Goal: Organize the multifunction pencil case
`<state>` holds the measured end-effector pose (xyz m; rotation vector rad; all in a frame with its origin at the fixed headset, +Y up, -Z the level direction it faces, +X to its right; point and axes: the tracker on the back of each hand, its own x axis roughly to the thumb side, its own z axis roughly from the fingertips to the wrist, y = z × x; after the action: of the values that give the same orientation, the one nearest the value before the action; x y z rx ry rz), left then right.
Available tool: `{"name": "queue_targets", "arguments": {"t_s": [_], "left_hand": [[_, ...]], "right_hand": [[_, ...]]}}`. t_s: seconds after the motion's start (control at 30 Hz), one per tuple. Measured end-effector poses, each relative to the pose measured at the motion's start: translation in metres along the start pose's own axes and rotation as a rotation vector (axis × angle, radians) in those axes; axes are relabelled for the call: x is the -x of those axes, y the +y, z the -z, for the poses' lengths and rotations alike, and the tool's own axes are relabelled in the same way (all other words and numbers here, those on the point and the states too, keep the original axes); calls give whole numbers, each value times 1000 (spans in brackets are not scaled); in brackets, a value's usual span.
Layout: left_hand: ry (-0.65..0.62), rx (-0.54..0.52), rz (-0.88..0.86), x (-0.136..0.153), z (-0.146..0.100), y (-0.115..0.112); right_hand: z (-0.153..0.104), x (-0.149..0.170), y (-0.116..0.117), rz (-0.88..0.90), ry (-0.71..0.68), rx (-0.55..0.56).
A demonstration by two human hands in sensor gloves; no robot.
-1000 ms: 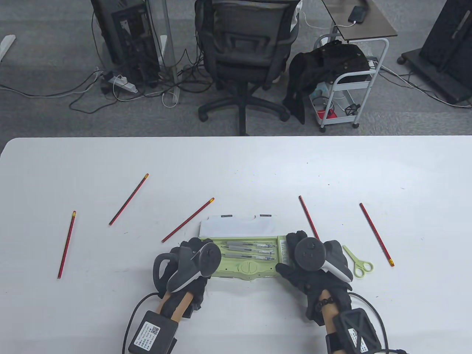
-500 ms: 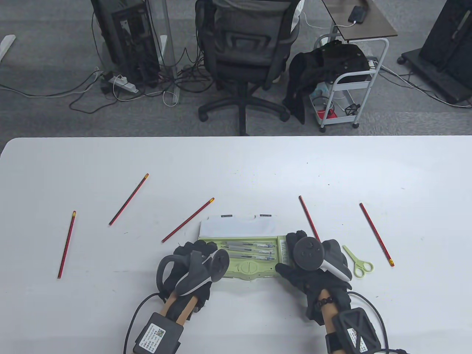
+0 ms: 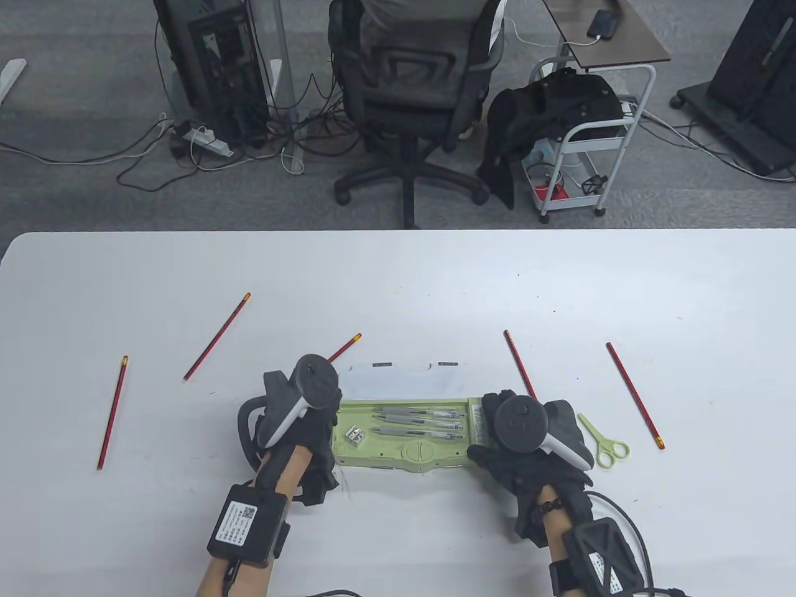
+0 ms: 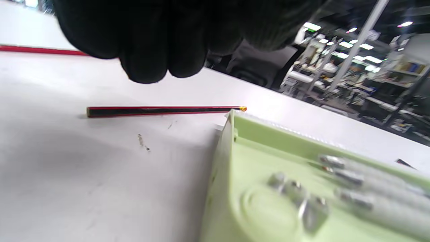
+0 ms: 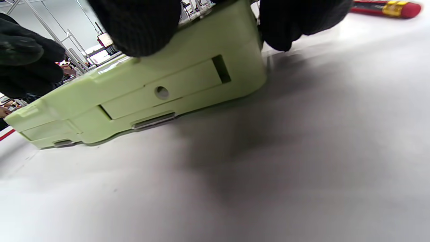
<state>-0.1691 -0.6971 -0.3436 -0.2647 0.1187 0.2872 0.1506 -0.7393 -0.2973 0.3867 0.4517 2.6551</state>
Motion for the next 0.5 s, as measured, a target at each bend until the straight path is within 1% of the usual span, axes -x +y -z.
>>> {"name": "queue_targets", "arguments": {"t_s": [0.1, 0.2, 0.33, 0.5], "left_hand": [[52, 37, 21, -6, 12, 2], [76, 106, 43, -17, 23, -1], [102, 181, 13, -30, 37, -8], [111, 195, 29, -41, 46, -12]], "right_hand": [[0, 1, -1, 16, -2, -10], [1, 0, -1, 14, -1, -24], [1, 1, 0, 19, 0, -28], [0, 1, -1, 23, 1, -28]]}}
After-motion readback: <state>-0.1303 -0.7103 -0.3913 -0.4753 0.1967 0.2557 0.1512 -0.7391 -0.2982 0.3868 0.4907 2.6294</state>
